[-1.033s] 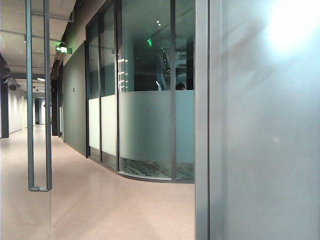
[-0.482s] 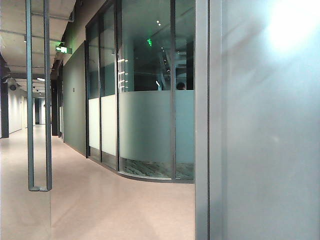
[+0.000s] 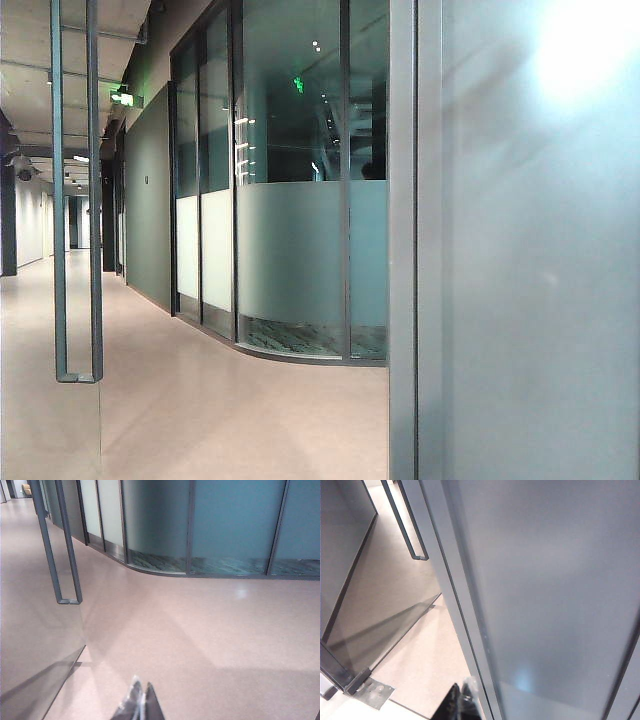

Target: Raise the arm to find the leftmost switch on the wall and turn on the lights.

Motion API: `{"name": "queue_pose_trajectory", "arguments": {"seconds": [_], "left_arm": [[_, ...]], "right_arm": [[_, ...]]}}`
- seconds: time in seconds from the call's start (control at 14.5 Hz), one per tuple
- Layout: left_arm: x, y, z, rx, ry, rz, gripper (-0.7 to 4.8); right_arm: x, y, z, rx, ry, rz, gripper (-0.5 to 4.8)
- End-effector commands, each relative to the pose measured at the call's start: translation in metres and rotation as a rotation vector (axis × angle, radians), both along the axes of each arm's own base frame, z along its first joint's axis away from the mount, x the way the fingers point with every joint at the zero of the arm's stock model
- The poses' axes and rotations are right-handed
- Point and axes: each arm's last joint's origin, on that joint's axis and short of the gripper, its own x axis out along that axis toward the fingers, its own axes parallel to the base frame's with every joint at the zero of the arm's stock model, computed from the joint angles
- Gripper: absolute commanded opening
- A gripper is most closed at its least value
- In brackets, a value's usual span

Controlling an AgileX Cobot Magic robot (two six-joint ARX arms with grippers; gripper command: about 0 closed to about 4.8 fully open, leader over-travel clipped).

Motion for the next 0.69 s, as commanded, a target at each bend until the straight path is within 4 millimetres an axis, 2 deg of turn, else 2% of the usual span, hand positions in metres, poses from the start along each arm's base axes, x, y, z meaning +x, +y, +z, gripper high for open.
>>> {"name": "queue_pose_trajectory", "arguments": {"seconds": [0.07,0.41,0.55,0.62,0.69], "left_arm": [[0.0,0.0,0.002,-0.004,-0.012,-0.004,-0.05],[0.0,0.0,0.002,-0.004,-0.012,-0.004,-0.05],[0.0,0.0,0.002,-0.004,-0.012,-0.004,-0.05],[0.0,0.0,0.002,-0.004,-0.012,-0.004,-0.05],[0.0,0.0,0.002,-0.004,-0.012,-0.004,-0.05]], "right_arm": [[-0.001,0.0,0.002,0.002,-0.017,0.001,-0.01],[-0.003,-0.005,0.002,-0.042,-0.032,-0.043,-0.01],[-0.01,-0.018,-0.002,-0.069,-0.07,-0.166,-0.01],[-0.01,-0.029,-0.012,-0.075,-0.087,-0.317,-0.01],[-0.008,-0.034,-0.02,-0.079,-0.095,-0.376,-0.01]]}}
